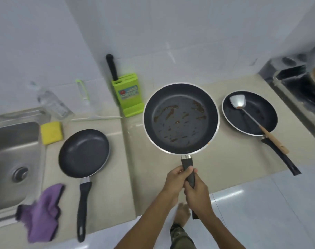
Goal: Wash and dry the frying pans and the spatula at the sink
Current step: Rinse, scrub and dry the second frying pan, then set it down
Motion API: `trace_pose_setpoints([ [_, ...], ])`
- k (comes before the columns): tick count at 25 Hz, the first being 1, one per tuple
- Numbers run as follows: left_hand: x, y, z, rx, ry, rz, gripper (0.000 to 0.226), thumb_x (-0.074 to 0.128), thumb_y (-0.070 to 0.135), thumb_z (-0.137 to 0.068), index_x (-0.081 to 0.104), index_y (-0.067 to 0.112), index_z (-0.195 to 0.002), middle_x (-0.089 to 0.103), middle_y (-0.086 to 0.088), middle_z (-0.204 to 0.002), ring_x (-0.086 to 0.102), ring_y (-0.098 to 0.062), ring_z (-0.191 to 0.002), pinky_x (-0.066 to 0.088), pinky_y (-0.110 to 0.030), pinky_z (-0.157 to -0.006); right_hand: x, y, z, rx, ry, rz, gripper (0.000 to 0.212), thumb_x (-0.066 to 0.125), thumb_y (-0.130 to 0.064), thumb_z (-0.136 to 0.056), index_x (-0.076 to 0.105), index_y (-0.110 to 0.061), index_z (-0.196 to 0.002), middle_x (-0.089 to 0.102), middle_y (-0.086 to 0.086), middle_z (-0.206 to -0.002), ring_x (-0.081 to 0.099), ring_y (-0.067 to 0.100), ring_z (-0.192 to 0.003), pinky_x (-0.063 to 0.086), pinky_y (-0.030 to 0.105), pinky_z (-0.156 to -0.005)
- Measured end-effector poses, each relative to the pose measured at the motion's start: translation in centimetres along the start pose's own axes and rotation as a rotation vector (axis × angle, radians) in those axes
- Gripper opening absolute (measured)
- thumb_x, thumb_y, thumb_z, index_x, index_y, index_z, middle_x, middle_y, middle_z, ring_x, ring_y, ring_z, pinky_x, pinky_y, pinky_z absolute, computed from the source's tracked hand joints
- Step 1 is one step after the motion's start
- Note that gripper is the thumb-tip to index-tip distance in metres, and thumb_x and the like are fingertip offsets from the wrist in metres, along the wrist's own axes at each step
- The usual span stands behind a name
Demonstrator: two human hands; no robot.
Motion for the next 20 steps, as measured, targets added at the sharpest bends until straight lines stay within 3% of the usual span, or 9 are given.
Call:
trace_pose_setpoints([
  [3,-5.9,1.8,6.5,0.114,0.005,-0.01,0.025,0.069,0.029,-0.097,0.076,0.009,-0.11,0.08,-0.002,-0.107,0.074,-0.02,-0.106,0.059,-0.031,-0.096,5.4,-4.2,5.8,-0.064,0.017,-0.018,0.013,0.054,-0.012,-0.101,0.06,-0.017,-0.09,0.061,0.001,-0.058,0.055,0.01,-0.044,0.043,0.024,-0.043],
  [8,-17.9,2.1,17.8,0.245,0.076,0.017,0.023,0.066,0.033,-0.099,0.077,0.015,-0.108,0.08,0.005,-0.102,0.075,-0.01,-0.097,0.057,-0.019,-0.079,16.6,-8.9,15.9,-0.162,-0.056,-0.002,0.01,0.054,-0.022,-0.101,0.063,-0.021,-0.099,0.064,0.01,-0.061,0.056,0.016,-0.044,0.044,0.029,-0.042],
  [11,-25.7,1.8,23.5,0.299,0.183,0.136,0.026,0.067,0.031,-0.098,0.078,0.009,-0.105,0.081,0.001,-0.098,0.075,-0.008,-0.083,0.053,-0.015,-0.063,23.2,-11.7,20.9,-0.188,-0.211,0.013,0.006,0.056,-0.024,-0.099,0.062,-0.025,-0.099,0.065,0.015,-0.063,0.055,0.021,-0.042,0.041,0.029,-0.039],
  [15,-35.6,0.9,27.1,0.321,0.385,0.272,0.023,0.07,0.029,-0.096,0.078,0.007,-0.1,0.081,-0.007,-0.095,0.074,-0.015,-0.083,0.054,-0.022,-0.063,32.0,-14.9,24.8,-0.193,-0.446,0.096,0.016,0.051,-0.024,-0.1,0.061,-0.017,-0.09,0.055,0.001,-0.053,0.046,0.02,-0.04,0.035,0.028,-0.04],
  [20,-46.4,-0.3,28.5,0.308,0.579,0.35,0.025,0.072,0.032,-0.094,0.079,0.007,-0.094,0.08,-0.011,-0.088,0.071,-0.019,-0.073,0.048,-0.021,-0.054,42.2,-17.2,26.8,-0.231,-0.614,0.228,0.015,0.049,-0.019,-0.099,0.062,-0.016,-0.09,0.053,0.004,-0.055,0.046,0.021,-0.039,0.036,0.027,-0.039],
])
Point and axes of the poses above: each hand's wrist, its own z-axis away from the middle knuckle, its own x-axis out of the palm, y = z × x, the point moved 2 cm from there along -z, towards the middle knuckle
